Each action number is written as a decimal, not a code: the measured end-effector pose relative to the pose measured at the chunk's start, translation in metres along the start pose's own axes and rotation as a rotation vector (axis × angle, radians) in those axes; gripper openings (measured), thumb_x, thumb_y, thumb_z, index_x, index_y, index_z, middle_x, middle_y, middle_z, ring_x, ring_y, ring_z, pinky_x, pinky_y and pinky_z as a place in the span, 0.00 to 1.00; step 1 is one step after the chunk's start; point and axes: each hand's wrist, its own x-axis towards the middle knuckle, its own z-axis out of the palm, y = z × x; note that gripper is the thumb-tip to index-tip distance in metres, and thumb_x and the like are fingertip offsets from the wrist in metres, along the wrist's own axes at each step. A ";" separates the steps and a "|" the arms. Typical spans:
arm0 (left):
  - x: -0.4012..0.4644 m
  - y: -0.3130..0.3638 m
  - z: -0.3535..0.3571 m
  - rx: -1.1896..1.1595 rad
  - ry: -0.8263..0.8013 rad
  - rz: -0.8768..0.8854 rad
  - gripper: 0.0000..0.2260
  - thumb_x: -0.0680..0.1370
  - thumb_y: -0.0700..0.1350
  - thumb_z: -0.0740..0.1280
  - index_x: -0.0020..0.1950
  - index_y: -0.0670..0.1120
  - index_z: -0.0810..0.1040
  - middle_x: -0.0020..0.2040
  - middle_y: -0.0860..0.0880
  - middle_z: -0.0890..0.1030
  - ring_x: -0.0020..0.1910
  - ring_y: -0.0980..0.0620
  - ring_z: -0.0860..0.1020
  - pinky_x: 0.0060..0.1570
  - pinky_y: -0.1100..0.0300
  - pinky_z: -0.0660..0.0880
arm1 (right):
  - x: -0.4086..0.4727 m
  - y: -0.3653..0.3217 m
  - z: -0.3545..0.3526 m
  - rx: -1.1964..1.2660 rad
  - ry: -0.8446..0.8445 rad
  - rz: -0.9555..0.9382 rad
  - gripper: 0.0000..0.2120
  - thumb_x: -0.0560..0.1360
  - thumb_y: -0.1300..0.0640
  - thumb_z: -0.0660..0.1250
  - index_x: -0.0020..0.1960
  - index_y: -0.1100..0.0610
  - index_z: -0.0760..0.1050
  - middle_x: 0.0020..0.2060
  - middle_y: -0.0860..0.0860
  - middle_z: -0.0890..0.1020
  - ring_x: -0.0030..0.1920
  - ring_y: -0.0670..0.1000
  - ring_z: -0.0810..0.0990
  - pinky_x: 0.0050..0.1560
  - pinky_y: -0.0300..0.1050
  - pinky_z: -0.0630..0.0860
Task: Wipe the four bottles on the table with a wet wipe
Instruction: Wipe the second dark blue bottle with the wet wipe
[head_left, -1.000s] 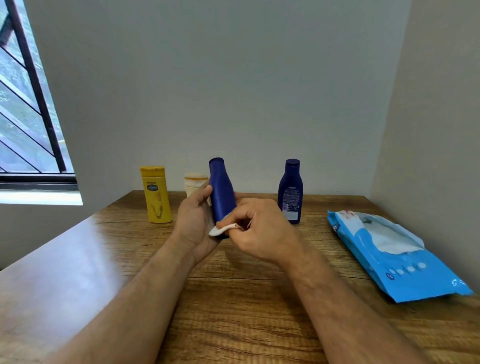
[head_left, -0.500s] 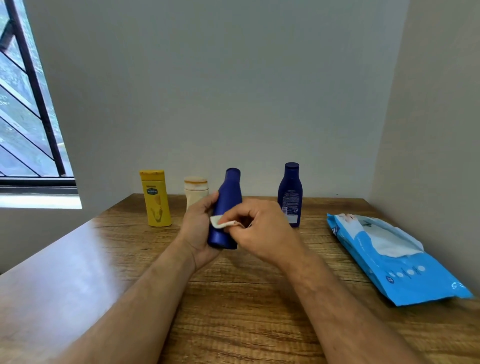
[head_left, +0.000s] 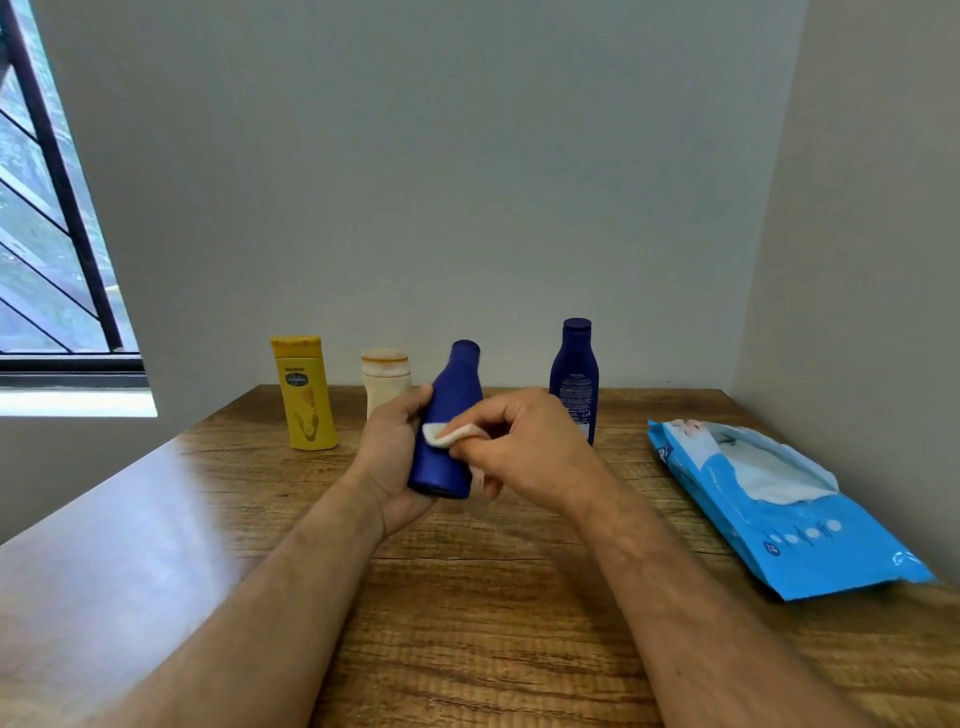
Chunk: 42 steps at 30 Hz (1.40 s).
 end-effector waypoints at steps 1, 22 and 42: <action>0.001 0.001 -0.001 -0.030 0.021 0.007 0.17 0.83 0.49 0.61 0.64 0.39 0.77 0.45 0.41 0.83 0.39 0.46 0.83 0.39 0.52 0.80 | 0.000 0.000 0.001 -0.039 -0.059 0.014 0.06 0.75 0.59 0.74 0.50 0.52 0.86 0.44 0.50 0.86 0.32 0.47 0.82 0.34 0.39 0.81; -0.005 -0.001 -0.001 -0.032 -0.202 0.122 0.17 0.76 0.48 0.64 0.63 0.48 0.81 0.50 0.43 0.85 0.40 0.48 0.83 0.40 0.52 0.80 | 0.000 0.001 -0.003 0.148 0.164 -0.153 0.06 0.75 0.56 0.73 0.52 0.53 0.85 0.45 0.48 0.85 0.42 0.48 0.84 0.34 0.39 0.81; -0.002 -0.007 0.001 0.364 -0.208 0.446 0.30 0.67 0.39 0.75 0.66 0.59 0.75 0.48 0.50 0.83 0.44 0.51 0.82 0.48 0.54 0.79 | 0.008 0.002 -0.004 0.272 0.626 -0.137 0.05 0.77 0.57 0.71 0.48 0.47 0.81 0.40 0.41 0.83 0.45 0.39 0.81 0.41 0.34 0.79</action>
